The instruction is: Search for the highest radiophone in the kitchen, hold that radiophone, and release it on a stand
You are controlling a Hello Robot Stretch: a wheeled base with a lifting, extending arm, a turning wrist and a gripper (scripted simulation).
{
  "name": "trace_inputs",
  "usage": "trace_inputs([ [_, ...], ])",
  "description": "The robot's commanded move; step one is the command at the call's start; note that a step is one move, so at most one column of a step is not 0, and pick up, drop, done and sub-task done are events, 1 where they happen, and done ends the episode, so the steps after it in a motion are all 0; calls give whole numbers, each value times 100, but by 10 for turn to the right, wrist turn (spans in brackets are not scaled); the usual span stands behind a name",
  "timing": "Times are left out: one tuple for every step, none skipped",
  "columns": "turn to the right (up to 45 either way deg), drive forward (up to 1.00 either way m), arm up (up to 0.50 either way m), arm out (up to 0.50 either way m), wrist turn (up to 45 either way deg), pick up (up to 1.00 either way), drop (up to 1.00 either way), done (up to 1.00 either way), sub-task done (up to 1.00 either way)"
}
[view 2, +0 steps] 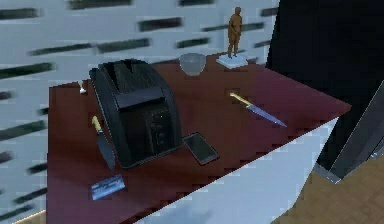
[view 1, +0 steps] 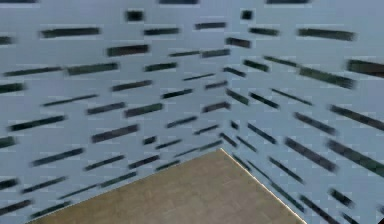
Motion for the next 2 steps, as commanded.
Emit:
trace_inputs([
  [0,0,38,0,0,0,0,0,0],
  [0,0,0,16,0,0,0,0,0],
])
